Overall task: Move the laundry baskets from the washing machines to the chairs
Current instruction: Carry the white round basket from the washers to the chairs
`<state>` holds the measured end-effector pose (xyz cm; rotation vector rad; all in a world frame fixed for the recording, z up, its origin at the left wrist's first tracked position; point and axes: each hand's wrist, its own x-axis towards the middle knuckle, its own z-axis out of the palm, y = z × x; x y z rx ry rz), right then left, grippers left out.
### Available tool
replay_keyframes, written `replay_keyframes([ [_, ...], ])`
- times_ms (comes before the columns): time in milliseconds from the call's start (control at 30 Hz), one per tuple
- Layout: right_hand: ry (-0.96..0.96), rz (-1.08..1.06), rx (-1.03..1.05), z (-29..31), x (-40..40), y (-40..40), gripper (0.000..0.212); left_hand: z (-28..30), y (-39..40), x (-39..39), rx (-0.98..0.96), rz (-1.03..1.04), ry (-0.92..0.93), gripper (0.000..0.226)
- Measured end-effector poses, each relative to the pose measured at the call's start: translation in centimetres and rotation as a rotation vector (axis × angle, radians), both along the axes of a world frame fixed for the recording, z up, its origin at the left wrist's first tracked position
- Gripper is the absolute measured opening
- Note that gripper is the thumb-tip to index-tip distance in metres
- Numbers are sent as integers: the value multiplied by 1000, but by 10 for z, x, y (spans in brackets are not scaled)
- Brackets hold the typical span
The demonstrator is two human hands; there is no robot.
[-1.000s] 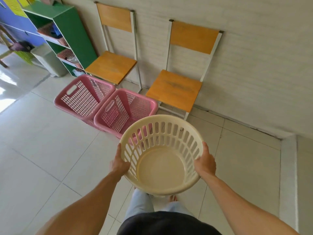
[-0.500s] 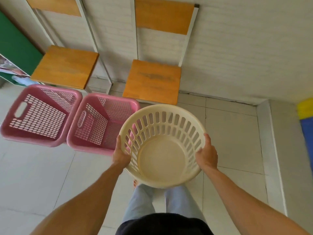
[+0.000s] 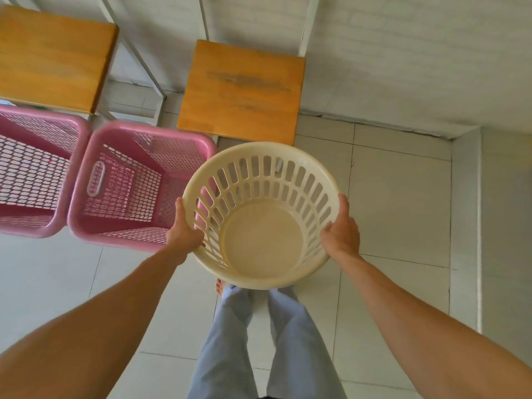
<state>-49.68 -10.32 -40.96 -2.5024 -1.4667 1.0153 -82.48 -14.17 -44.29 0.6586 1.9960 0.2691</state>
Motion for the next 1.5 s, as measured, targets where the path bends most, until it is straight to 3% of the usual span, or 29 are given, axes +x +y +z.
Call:
replay_keyframes([
  [100,0,-27,-39,-34,10,17,74,-20,9,10,-11,25,-24,116],
  [233,31,-89,-216,-95,25,37,74,-63,12,26,-8,5,87,110],
  [400,-39,-125,-358,-160,39,46,32,-127,16,39,100,-68,145,111],
  [533,7,-251,-353,-208,44,50,35,-171,27,44,158,-107,215,106],
  [700,56,-308,-314,-260,33,63,28,-229,25,37,126,-17,162,111],
  [1067,34,-220,-170,-336,-2,85,29,-319,5,23,180,-56,245,106],
  [1500,-200,189,-322,-346,-2,87,29,-334,-5,25,22,-21,276,108],
])
